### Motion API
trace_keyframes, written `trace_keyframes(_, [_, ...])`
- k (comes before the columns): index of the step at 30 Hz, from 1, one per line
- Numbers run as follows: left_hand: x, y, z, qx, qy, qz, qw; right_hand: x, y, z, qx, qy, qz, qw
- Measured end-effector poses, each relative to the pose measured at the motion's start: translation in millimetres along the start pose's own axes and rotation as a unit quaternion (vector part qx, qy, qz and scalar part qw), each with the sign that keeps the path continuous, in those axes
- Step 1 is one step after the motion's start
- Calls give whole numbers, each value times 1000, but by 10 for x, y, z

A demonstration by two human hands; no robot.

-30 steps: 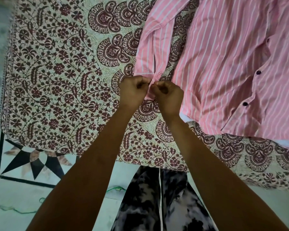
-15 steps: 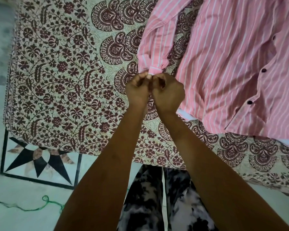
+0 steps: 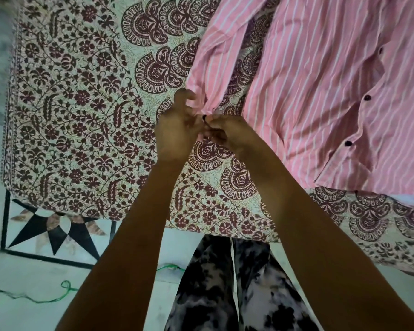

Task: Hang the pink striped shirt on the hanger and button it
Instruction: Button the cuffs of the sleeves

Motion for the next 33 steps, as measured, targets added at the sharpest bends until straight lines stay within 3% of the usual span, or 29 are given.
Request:
trace_keyframes(3, [-125,-99,-109,-21,194,-211,958,11,-14,128,-12,-22,-5,1000])
trace_keyframes(4, [-201,-127,-104,-44,214,-277,936,36,-33,180,4,2,-10,1000])
trace_keyframes(6, [-292,-149,-86,-88,165,-333,924,85,-75,257,51,60,-29,996])
trace_keyframes(11, [-344,-228,-24,-121,97,-308,939,224,-58,216,93,76,-84,989])
trace_keyframes(15, [-412,-223,-87,-15,6,-291,957,314,26,59,104,196,-125,967])
trace_keyframes(20, [-430,-99,-343,3,-40,-248,968,97,426,-61,97,205,-131,965])
trace_keyframes(27, [538,223,-665,-43,19,-191,980,-641,1019,-357,145,326,-219,908])
trace_keyframes(33, [1207,103,-399,-88,34,-122,988,-1026,1163,-856,191,348,-252,882])
Point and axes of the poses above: each hand's wrist, its own y-axis away from the middle knuckle, its own z-axis out of the palm, x = y × z, the point moved 1 cm from there along -y, towards the middle knuckle, and after that the axes turned 11 degrees about -z, right-handed, at the moved point
